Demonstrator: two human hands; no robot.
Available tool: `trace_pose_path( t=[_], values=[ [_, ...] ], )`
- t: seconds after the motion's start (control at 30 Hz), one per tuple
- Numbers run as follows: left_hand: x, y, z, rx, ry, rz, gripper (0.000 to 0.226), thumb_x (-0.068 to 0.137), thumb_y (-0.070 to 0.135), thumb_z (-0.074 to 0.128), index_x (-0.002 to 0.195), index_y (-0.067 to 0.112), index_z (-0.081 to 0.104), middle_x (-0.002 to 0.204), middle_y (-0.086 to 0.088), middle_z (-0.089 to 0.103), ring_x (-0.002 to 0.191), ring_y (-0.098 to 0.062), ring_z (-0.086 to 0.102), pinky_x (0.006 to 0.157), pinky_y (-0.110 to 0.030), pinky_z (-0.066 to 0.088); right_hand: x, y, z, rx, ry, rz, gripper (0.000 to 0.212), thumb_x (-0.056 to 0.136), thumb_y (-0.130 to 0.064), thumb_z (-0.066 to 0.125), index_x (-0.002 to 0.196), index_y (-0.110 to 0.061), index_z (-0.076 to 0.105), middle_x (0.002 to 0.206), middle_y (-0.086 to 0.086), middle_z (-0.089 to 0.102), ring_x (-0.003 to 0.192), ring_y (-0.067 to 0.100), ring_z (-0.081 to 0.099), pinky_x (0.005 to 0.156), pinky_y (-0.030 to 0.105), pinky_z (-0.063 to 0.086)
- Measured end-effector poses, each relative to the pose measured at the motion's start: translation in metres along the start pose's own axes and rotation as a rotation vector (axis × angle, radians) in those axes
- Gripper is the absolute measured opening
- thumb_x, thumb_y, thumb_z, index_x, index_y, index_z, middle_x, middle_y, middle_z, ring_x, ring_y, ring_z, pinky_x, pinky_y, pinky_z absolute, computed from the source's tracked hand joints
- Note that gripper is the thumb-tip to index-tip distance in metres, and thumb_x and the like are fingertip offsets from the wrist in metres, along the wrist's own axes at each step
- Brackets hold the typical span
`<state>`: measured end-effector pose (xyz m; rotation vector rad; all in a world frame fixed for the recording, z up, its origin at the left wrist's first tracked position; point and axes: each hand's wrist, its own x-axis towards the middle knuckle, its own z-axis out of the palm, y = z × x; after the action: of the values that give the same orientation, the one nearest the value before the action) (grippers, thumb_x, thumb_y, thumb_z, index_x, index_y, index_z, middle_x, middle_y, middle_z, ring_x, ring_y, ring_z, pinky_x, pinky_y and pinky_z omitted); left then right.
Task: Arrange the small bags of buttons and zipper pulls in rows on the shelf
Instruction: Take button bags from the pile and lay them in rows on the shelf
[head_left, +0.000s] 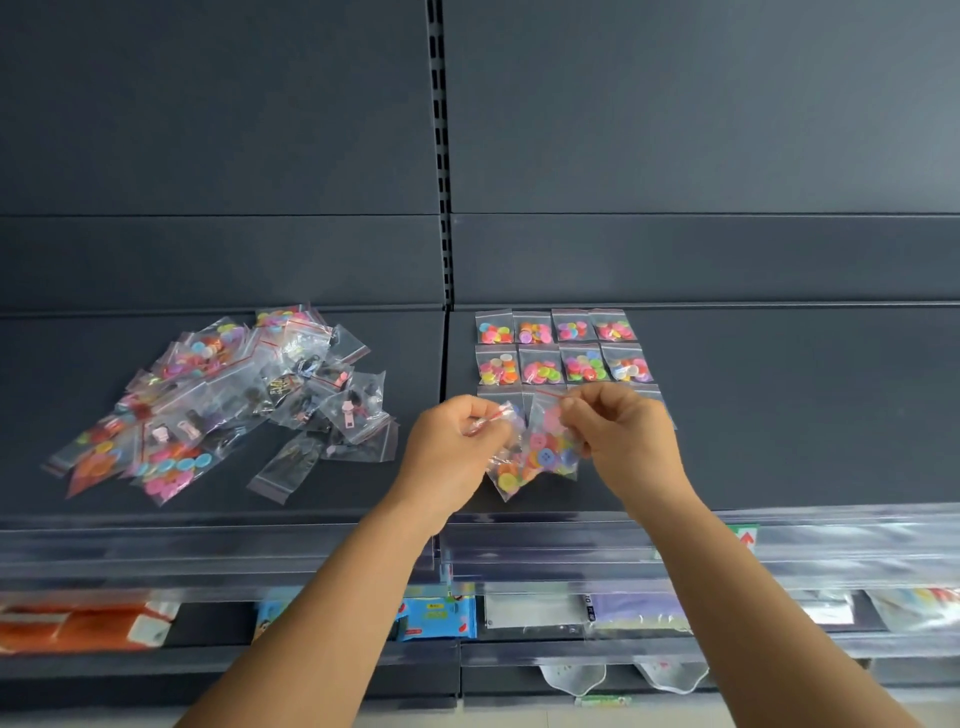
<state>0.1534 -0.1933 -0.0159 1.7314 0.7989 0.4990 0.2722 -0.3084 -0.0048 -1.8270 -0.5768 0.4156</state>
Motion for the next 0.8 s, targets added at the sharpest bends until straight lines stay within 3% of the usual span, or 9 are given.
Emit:
trace_pose_path(
  t=[0.07,0.23,0.3,0.4,0.47,0.57,0.67,0.73,0.8],
  values=[
    [0.003,-0.004,-0.007,0.012,0.025,0.008,0.008,0.087,0.020,0.062,0.082,0.024,0.066,0.076,0.006,0.072,0.073,-0.008,0.067,0.071,-0.028,0.053,0.001,0.001,-0.004,-0.097,-0.033,-0.017,0.020,0.089,-0.017,0.059,0.070,-0.015,0.065,0.056,-0.005,0.056,0.052,0.011,0.046,0.054,0.027,0.044],
    [0.004,-0.006,-0.004,0.174,-0.045,0.029,0.008,0.085,0.019,0.064,0.086,0.027,0.065,0.086,0.010,0.071,0.071,0.002,0.066,0.065,-0.016,0.053,-0.001,0.001,-0.002,-0.236,-0.116,-0.066,0.020,0.090,-0.017,0.059,0.073,-0.011,0.067,0.059,-0.004,0.059,0.049,0.007,0.045,0.043,0.012,0.038],
    [0.005,-0.005,0.002,0.211,-0.067,0.052,0.008,0.086,0.019,0.064,0.094,0.022,0.066,0.090,0.007,0.071,0.070,-0.002,0.067,0.069,-0.020,0.055,-0.001,0.001,0.002,-0.251,-0.117,-0.053,0.020,0.090,-0.017,0.058,0.076,-0.007,0.067,0.059,-0.003,0.058,0.051,0.009,0.045,0.046,0.014,0.040],
    [0.006,-0.001,0.001,0.257,-0.034,0.105,0.007,0.086,0.025,0.065,0.094,0.024,0.065,0.091,0.012,0.069,0.080,-0.001,0.065,0.071,-0.021,0.053,0.003,0.000,-0.003,-0.037,-0.138,0.078,0.026,0.092,-0.019,0.056,0.076,0.000,0.064,0.055,0.001,0.053,0.052,0.012,0.043,0.052,0.024,0.043],
    [0.005,0.002,-0.003,0.255,-0.043,0.120,0.006,0.086,0.030,0.066,0.091,0.030,0.063,0.090,0.017,0.067,0.082,0.004,0.062,0.066,-0.014,0.049,0.002,-0.002,-0.008,0.073,-0.198,0.133,0.030,0.092,-0.022,0.056,0.077,0.003,0.063,0.055,0.002,0.053,0.050,0.010,0.044,0.048,0.018,0.043],
    [0.005,0.003,-0.003,0.317,-0.076,0.131,0.004,0.087,0.028,0.063,0.087,0.031,0.061,0.088,0.015,0.069,0.077,0.005,0.062,0.055,-0.005,0.043,0.003,0.001,-0.006,-0.148,-0.205,0.051,0.030,0.092,-0.020,0.057,0.068,-0.002,0.062,0.053,0.001,0.051,0.046,0.009,0.040,0.043,0.015,0.038],
    [0.004,0.003,0.006,0.535,-0.026,0.181,0.005,0.090,0.021,0.060,0.094,0.025,0.061,0.097,0.008,0.068,0.082,-0.003,0.060,0.064,-0.013,0.048,0.002,0.005,0.003,-0.515,-0.111,-0.124,0.014,0.091,-0.017,0.056,0.089,-0.007,0.066,0.080,0.004,0.063,0.061,0.013,0.054,0.056,0.021,0.046],
    [0.000,0.001,0.010,0.704,0.056,0.250,0.019,0.089,0.024,0.061,0.108,0.022,0.058,0.112,0.005,0.060,0.102,-0.014,0.054,0.078,-0.024,0.045,-0.002,0.008,0.006,-0.624,-0.055,-0.173,0.023,0.091,-0.020,0.058,0.113,-0.016,0.060,0.109,0.004,0.055,0.080,0.020,0.058,0.068,0.028,0.048],
    [-0.003,-0.004,0.008,0.801,0.155,0.323,0.030,0.088,0.026,0.063,0.117,0.022,0.055,0.117,0.003,0.050,0.111,-0.017,0.042,0.081,-0.025,0.039,-0.005,0.010,0.004,-0.632,-0.004,-0.209,0.031,0.090,-0.022,0.059,0.121,-0.021,0.053,0.117,0.003,0.045,0.085,0.022,0.055,0.068,0.028,0.043]
  ],
)
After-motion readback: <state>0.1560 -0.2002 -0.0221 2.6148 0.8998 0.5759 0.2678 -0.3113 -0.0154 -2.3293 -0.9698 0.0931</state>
